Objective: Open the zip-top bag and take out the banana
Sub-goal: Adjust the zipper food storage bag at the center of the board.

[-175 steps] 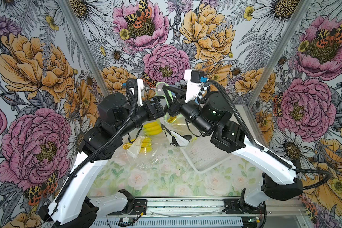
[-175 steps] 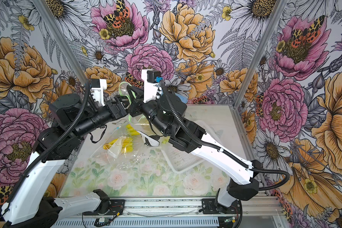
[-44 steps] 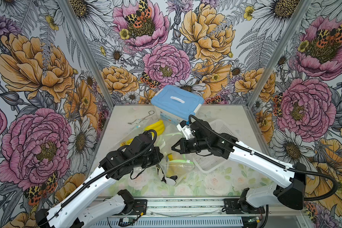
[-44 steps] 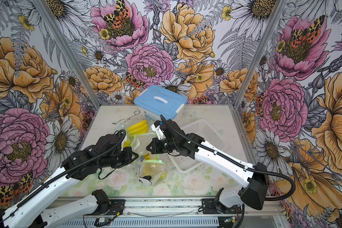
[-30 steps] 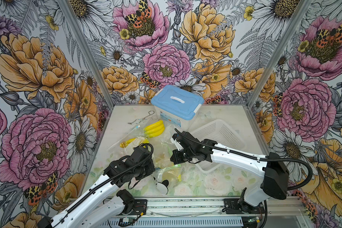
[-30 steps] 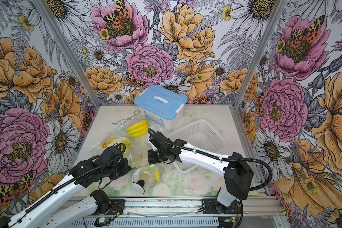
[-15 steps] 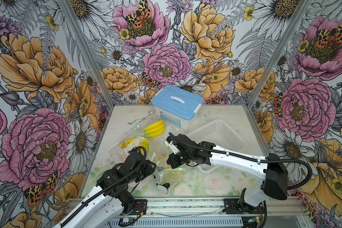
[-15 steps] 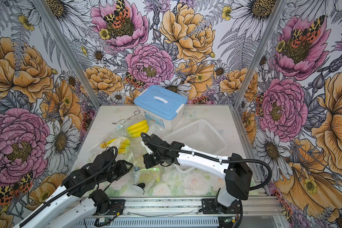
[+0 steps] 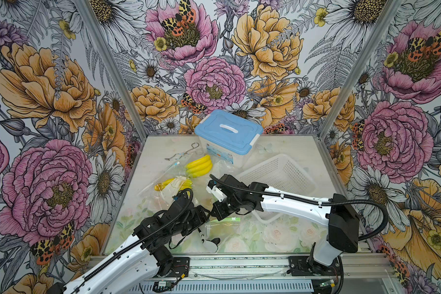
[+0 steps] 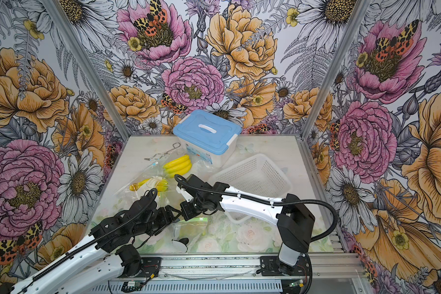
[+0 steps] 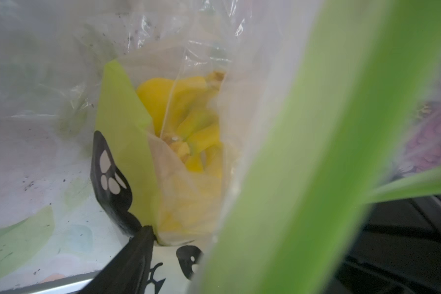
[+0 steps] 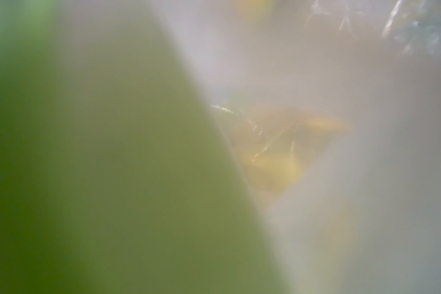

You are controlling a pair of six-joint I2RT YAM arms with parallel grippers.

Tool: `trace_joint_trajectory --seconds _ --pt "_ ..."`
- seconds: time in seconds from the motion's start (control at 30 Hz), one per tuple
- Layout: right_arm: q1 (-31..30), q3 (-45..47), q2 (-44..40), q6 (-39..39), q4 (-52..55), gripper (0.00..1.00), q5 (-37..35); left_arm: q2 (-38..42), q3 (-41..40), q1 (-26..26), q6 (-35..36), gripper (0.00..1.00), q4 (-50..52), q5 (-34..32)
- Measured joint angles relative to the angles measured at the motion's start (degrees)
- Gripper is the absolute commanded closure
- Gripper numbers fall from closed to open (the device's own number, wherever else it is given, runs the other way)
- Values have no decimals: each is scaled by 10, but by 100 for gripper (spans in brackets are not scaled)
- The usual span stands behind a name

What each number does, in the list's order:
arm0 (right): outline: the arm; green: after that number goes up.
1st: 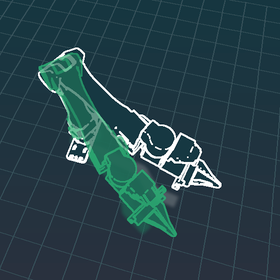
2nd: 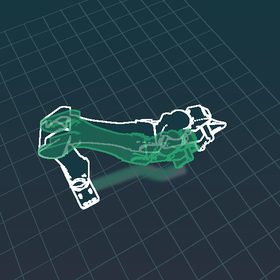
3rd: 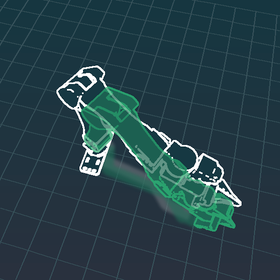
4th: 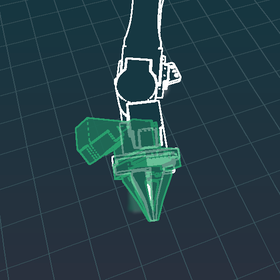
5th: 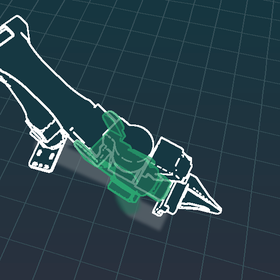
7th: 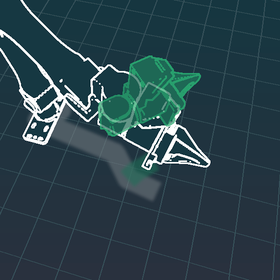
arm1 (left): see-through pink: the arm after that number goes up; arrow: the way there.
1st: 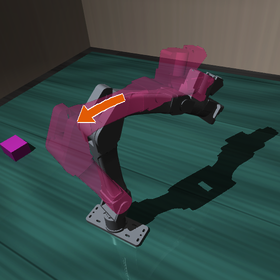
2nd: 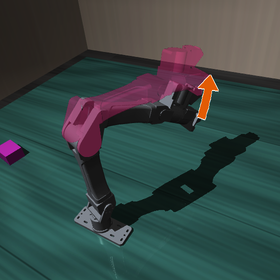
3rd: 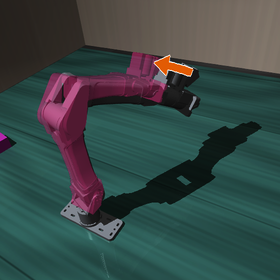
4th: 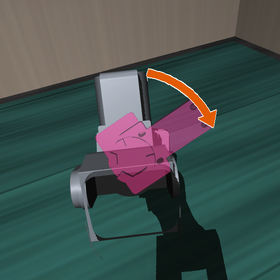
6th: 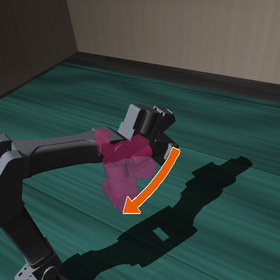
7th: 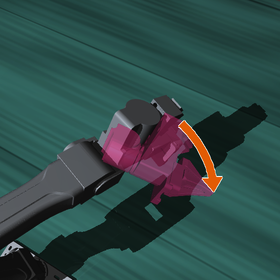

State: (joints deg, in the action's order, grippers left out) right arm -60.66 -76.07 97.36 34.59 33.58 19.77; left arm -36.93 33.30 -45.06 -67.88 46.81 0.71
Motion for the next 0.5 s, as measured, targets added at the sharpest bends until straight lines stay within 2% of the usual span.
trace_joint_trajectory --seconds 0.07,0.2,0.33,0.5 --pt "0 0 5 0 2 100 0 -4 -6 -2 -4 31 -6 0" --pt "-1 0 6 0 2 100 -2 -11 -28 -3 -13 71 -35 -1" --pt "-1 1 1 4 0 100 -5 -27 -52 -7 -18 100 -61 0" --pt "19 32 -17 21 6 100 -42 -37 -65 -12 -22 100 -79 -1"
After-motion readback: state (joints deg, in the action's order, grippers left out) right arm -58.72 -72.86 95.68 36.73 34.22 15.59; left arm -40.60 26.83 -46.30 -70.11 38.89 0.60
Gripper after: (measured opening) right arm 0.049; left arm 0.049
